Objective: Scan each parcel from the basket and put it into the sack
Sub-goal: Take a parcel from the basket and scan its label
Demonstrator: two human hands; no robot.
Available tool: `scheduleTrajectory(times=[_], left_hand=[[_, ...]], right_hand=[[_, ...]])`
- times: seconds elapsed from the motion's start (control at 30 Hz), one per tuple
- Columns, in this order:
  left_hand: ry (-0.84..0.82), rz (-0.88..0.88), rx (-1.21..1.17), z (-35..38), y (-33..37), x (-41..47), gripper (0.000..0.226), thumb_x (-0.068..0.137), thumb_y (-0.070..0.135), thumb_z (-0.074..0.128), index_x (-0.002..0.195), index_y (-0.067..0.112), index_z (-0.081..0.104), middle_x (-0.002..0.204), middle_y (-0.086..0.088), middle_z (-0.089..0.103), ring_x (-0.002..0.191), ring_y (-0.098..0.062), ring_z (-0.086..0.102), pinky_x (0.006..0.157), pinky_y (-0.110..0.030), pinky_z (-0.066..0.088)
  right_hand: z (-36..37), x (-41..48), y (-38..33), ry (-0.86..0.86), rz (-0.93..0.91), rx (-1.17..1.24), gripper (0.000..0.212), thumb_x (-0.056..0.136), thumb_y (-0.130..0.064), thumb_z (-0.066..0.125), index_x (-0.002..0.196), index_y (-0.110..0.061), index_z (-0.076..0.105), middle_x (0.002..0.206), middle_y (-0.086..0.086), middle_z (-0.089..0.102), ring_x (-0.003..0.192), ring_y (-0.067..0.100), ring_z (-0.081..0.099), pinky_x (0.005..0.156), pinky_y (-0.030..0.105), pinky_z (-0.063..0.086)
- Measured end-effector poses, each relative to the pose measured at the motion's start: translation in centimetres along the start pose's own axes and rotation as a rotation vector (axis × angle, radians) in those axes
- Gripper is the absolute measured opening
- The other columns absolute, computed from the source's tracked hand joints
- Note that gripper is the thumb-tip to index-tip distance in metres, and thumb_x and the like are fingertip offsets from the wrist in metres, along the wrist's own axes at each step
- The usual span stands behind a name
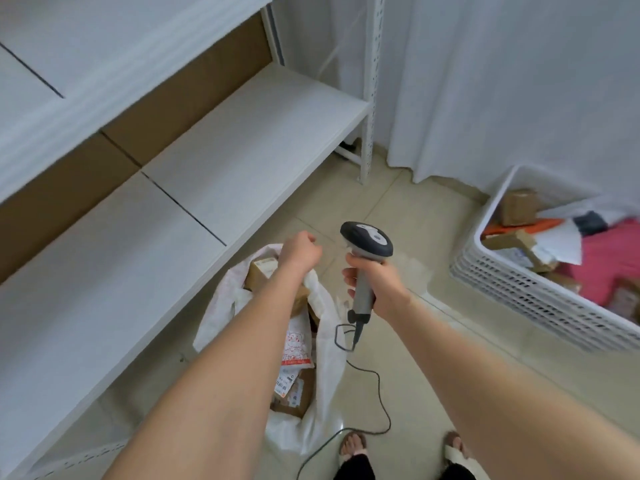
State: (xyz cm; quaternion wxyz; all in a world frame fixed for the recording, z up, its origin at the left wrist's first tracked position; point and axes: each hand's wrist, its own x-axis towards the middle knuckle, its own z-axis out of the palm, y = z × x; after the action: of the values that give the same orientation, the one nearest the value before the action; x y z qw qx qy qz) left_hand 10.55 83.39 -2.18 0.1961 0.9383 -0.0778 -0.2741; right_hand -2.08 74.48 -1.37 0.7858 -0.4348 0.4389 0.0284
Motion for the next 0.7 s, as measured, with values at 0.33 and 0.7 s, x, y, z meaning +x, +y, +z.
scheduleTrajectory(times=[0.33,0.7], left_hand=[[-0.084,0.273,0.041,8.2,22.1,-9.1,0.042,0.089,0.022,0.059,0.13,0.013,0.054,0.136,-0.01,0.051,0.12,-0.027,0.053,0.103,-0.038,0.043],[-0.187,0.439,0.098,25.8,44.2,-21.5,0.042,0.09,0.017,0.058,0.132,0.013,0.053,0.136,-0.009,0.052,0.122,-0.024,0.052,0.1,-0.032,0.041]], right_hand=[[-19.7,-8.8,-8.7,0.201,-0.131,0.27,0.008,0.087,-0.013,0.07,0.088,-0.013,0.062,0.068,0.005,0.064,0.063,0.017,0.059,0.069,0.032,0.046],[-47.3,-15.7,-14.1,0.353,-0.217,0.474,0.006,0.089,-0.008,0.067,0.086,-0.006,0.062,0.07,0.008,0.061,0.061,0.017,0.056,0.062,0.03,0.048]])
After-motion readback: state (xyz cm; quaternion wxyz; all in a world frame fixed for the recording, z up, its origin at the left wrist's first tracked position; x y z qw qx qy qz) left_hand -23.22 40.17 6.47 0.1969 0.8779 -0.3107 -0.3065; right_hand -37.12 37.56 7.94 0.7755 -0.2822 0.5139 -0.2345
